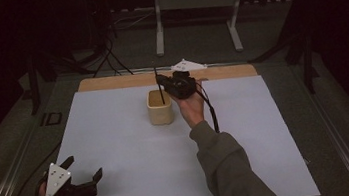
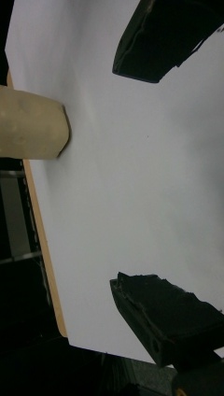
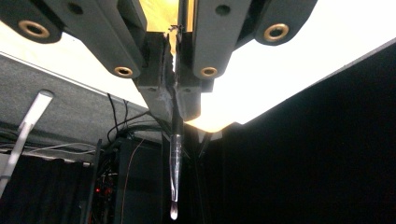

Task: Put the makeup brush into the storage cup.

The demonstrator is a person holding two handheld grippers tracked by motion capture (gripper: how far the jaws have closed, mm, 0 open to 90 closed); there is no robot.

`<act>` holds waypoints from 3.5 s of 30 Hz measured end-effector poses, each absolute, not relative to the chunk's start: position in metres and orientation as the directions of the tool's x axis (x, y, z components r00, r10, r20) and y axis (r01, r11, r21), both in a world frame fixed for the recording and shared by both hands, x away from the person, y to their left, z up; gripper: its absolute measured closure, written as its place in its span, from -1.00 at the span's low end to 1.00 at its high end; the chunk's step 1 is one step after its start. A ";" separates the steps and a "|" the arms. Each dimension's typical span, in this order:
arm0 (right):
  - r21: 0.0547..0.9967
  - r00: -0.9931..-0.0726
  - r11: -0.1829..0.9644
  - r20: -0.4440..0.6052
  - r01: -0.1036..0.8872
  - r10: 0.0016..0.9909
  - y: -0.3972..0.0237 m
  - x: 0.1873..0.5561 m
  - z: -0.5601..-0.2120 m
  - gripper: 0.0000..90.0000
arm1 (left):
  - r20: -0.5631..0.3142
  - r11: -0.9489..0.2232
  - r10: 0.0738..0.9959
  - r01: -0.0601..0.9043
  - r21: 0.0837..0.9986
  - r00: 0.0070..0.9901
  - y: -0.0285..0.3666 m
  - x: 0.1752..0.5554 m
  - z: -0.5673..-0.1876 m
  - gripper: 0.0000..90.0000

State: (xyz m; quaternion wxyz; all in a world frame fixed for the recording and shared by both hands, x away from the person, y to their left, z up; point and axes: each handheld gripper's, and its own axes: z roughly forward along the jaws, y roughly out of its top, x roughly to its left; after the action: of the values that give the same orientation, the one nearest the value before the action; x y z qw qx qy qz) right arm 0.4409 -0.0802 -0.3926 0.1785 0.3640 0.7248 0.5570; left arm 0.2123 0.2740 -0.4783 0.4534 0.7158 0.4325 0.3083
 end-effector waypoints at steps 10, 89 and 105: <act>0.930 -0.681 0.156 0.124 0.334 0.722 -0.074 0.440 -0.400 0.89 | 0.049 -0.214 0.899 0.338 0.916 0.436 0.274 0.212 -0.478 -0.95; 0.845 -0.705 0.317 0.095 0.430 0.703 -0.146 0.426 -0.394 -0.78 | 0.047 -0.211 0.901 0.341 0.916 0.432 0.274 0.213 -0.479 -0.95; 0.843 -0.696 0.303 0.112 0.444 0.709 -0.175 0.408 -0.408 -0.78 | 0.045 -0.211 0.901 0.344 0.915 0.432 0.273 0.213 -0.479 -0.95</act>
State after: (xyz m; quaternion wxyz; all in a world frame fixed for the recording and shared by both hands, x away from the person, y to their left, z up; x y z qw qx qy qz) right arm 0.4080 -0.1754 -0.4084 0.1424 0.3629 0.7944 0.4658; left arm 0.2133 0.2734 -0.4794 0.4529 0.7147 0.4353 0.3076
